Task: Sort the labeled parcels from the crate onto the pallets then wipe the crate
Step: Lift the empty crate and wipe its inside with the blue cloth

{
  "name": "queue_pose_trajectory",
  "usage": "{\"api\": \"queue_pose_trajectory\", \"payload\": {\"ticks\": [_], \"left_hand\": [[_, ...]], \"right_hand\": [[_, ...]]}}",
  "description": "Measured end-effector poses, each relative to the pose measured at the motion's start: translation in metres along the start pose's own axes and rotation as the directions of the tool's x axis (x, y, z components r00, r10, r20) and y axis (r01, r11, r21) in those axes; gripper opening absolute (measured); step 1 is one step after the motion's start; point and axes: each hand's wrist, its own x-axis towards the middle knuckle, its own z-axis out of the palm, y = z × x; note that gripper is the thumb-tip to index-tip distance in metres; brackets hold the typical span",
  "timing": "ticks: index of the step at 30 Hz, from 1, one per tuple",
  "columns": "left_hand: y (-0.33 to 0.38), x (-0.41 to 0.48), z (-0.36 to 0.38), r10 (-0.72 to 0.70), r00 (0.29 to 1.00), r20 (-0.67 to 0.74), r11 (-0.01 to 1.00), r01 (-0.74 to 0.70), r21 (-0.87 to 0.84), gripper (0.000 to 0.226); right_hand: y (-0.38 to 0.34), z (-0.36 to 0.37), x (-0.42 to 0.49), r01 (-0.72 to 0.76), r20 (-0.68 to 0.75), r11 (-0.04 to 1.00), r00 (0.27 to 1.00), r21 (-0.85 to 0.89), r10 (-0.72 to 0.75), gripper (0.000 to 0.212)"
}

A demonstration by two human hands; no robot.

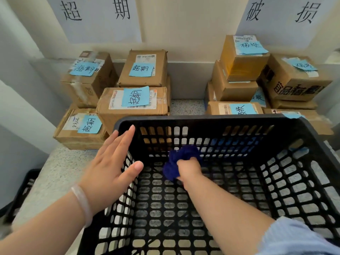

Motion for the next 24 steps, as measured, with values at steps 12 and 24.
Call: {"api": "queue_pose_trajectory", "payload": {"ticks": [12, 24], "left_hand": [[-0.005, -0.002, 0.003, -0.121, 0.984, -0.129, 0.939, 0.072, -0.335, 0.067], [0.056, -0.153, 0.007, -0.718, 0.695, 0.036, 0.513, 0.564, -0.646, 0.077]], "right_hand": [[-0.045, 0.076, -0.085, 0.314, 0.336, 0.943, 0.881, 0.11, -0.333, 0.031], [-0.035, 0.043, -0.106, 0.685, 0.597, 0.728, 0.592, -0.017, -0.542, 0.033]]}}
